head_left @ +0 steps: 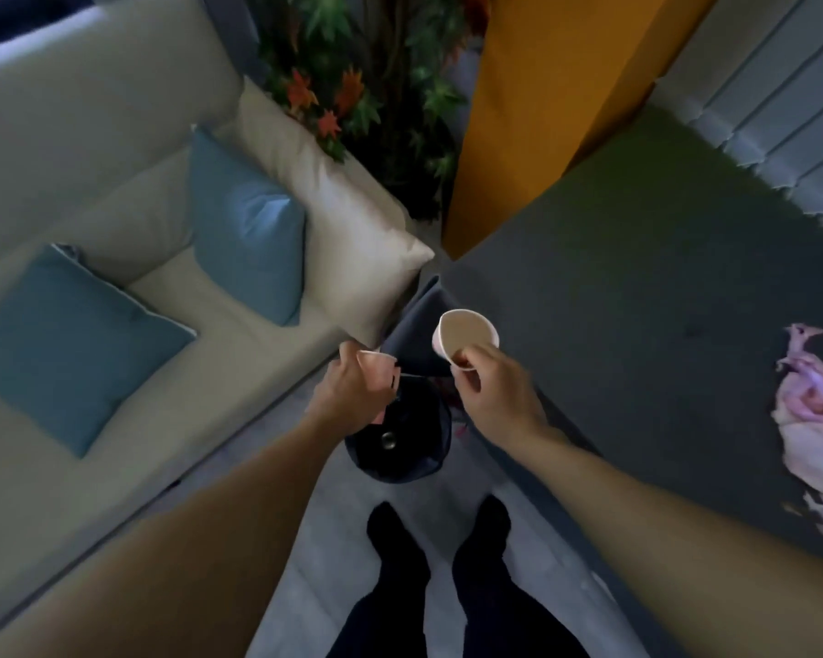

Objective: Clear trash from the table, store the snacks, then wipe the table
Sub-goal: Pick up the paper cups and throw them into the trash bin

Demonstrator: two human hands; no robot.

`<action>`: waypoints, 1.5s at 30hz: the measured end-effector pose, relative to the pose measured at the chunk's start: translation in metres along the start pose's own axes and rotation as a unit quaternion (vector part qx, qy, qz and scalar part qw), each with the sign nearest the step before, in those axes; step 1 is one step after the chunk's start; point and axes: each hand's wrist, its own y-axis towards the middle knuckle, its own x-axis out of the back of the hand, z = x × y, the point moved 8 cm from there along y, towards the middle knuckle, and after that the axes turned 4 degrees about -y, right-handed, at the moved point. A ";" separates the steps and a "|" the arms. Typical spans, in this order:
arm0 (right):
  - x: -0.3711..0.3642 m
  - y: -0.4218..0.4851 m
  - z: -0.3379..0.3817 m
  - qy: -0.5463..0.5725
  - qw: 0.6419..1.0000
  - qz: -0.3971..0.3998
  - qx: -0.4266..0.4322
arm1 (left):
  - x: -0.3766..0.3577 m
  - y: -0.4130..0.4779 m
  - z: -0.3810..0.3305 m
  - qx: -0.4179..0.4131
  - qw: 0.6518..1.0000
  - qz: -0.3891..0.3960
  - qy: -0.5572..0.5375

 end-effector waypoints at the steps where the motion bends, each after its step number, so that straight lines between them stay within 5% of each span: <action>1: -0.009 -0.003 0.000 -0.006 1.000 0.002 0.008 | -0.005 0.003 0.011 0.017 1.000 0.004 -0.005; 26: -0.283 -0.002 -0.129 -0.048 0.961 0.249 -0.108 | -0.179 0.135 0.189 0.104 0.988 0.112 0.012; 35: -0.278 -0.008 -0.131 -0.067 0.950 0.277 -0.126 | -0.160 0.135 0.187 0.056 0.987 0.117 0.092; 45: -0.200 0.021 -0.054 -0.129 0.950 0.270 -0.086 | -0.064 0.100 0.110 -0.030 0.971 0.082 0.222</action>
